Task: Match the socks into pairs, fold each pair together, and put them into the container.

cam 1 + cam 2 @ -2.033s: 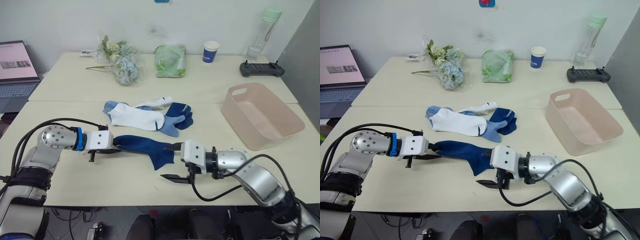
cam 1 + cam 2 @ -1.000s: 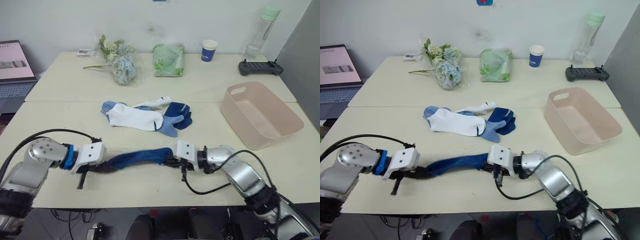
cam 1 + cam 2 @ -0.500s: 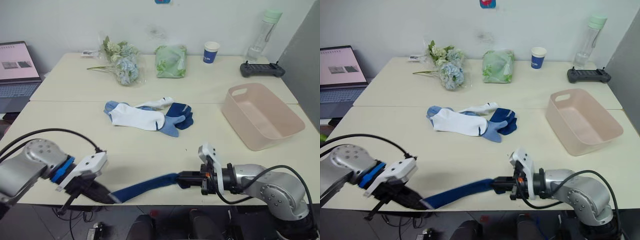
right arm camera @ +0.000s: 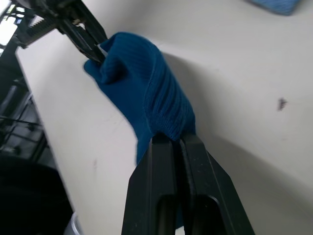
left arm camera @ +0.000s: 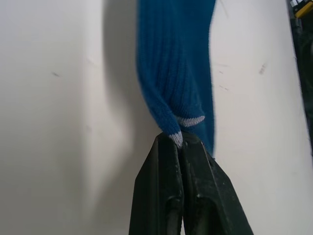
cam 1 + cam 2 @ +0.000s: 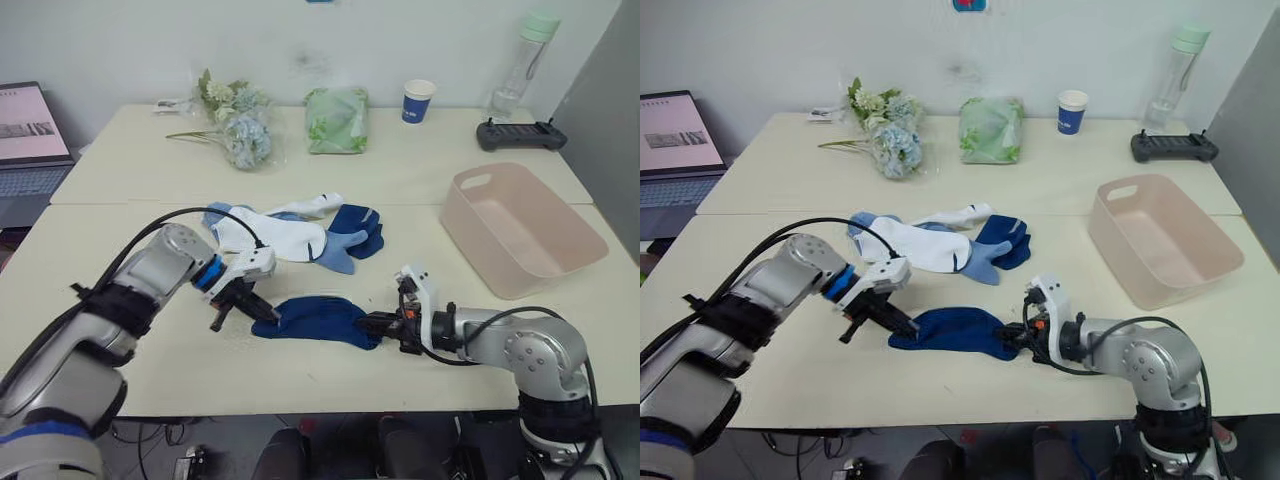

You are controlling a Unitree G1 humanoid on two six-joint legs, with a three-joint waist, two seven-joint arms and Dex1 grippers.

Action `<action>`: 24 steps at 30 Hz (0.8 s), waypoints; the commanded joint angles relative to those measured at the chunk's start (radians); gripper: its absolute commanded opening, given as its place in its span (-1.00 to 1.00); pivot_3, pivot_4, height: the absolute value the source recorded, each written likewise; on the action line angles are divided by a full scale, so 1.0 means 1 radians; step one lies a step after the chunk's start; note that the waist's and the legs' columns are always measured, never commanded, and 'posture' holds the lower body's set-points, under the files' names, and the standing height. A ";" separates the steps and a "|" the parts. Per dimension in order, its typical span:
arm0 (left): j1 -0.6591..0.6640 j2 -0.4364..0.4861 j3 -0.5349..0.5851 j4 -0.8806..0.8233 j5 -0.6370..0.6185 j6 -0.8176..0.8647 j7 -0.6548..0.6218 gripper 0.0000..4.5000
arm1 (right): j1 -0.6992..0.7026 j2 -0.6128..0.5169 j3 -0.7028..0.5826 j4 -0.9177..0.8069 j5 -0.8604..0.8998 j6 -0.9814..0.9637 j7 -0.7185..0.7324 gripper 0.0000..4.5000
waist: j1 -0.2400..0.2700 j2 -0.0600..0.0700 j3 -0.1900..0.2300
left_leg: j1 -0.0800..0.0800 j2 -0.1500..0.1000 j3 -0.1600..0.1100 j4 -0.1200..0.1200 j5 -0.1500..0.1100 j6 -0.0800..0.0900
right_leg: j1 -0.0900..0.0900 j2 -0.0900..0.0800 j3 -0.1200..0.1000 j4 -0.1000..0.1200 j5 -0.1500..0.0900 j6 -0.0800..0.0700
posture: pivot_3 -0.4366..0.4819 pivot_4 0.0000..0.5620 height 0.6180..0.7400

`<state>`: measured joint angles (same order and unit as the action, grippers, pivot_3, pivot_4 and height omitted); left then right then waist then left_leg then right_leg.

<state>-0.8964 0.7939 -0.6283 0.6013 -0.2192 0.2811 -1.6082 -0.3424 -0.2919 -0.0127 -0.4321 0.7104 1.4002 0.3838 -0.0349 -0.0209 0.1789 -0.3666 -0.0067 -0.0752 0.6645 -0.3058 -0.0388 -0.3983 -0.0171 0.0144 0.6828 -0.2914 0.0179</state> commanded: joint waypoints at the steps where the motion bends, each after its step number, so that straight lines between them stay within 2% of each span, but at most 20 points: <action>1: -0.045 -0.029 0.102 0.098 0.024 -0.028 0.010 -0.73 | -0.023 0.004 -0.030 0.006 -0.031 -0.055 -0.033 -0.66 | 0.000 0.000 0.000 | 0.000 0.000 0.000 0.000 0.000 0.000 | -0.001 0.000 0.000 0.000 0.000 0.000 | -0.05 -0.47 1.00; 4: -0.041 -0.026 0.164 0.126 0.043 -0.071 0.019 -0.32 | -0.024 -0.007 -0.036 0.002 -0.040 -0.085 -0.039 -0.19 | -0.001 0.000 0.000 | -0.005 0.001 0.000 0.001 0.000 0.000 | -0.006 0.000 0.000 0.003 0.000 0.000 | -0.05 -0.47 1.00; 7: -0.002 -0.017 0.249 0.103 0.024 -0.047 0.055 0.09 | -0.026 -0.025 -0.049 -0.011 -0.042 -0.116 -0.040 0.26 | -0.002 0.000 0.000 | -0.008 0.002 -0.001 0.002 0.000 0.000 | -0.009 -0.003 0.000 0.004 0.000 0.000 | -0.05 -0.47 1.00; 8: 0.018 -0.007 0.292 0.077 0.008 -0.025 0.079 0.25 | -0.029 -0.042 -0.055 -0.023 -0.055 -0.145 -0.038 0.45 | -0.002 0.000 0.000 | -0.008 0.002 -0.001 0.002 0.000 0.000 | -0.009 -0.003 0.000 0.004 0.000 0.000 | -0.05 -0.47 1.00; 12: 0.118 0.020 0.444 -0.067 -0.056 0.080 0.173 0.77 | -0.011 -0.091 -0.084 -0.068 -0.072 -0.236 -0.020 1.00 | -0.003 0.000 0.000 | -0.009 0.002 -0.001 0.004 0.000 0.000 | -0.009 -0.005 0.001 0.005 0.000 0.000 | -0.05 -0.47 1.00; 14: 0.200 0.025 0.525 -0.174 -0.099 0.156 0.247 0.97 | 0.022 -0.105 -0.095 -0.097 -0.073 -0.282 -0.013 1.00 | -0.002 0.000 0.000 | -0.011 0.002 -0.003 0.006 0.000 0.000 | -0.009 -0.005 0.001 0.005 0.000 0.000 | -0.05 -0.47 1.00; 18: 0.368 0.004 0.632 -0.377 -0.168 0.318 0.379 0.97 | 0.108 -0.122 -0.048 -0.149 -0.121 -0.376 -0.018 1.00 | 0.002 0.000 0.000 | -0.011 0.002 -0.005 0.007 0.000 0.000 | -0.009 -0.005 0.000 0.007 0.000 0.000 | -0.05 -0.47 1.00; 21: 0.482 -0.031 0.648 -0.514 -0.191 0.392 0.465 0.97 | 0.161 -0.118 0.015 -0.150 -0.185 -0.441 -0.034 1.00 | 0.002 0.000 0.000 | -0.011 0.002 -0.005 0.010 0.000 0.000 | -0.009 -0.006 0.001 0.008 0.000 0.000 | -0.05 -0.47 1.00; 24: 0.542 -0.066 0.643 -0.594 -0.196 0.430 0.527 0.97 | 0.190 -0.105 0.043 -0.128 -0.225 -0.480 -0.052 1.00 | 0.003 0.000 0.000 | -0.011 0.002 -0.004 0.012 0.000 0.000 | -0.009 -0.006 0.001 0.010 0.000 0.000 | -0.05 -0.47 1.00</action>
<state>-0.3571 0.7279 0.0010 0.0688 -0.3987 0.6916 -1.1129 -0.1537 -0.3998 0.0285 -0.5451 0.5050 0.9656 0.3419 -0.0321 -0.0210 0.1785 -0.3778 -0.0051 -0.0798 0.6767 -0.3057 -0.0391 -0.4068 -0.0227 0.0152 0.6927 -0.2911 0.0183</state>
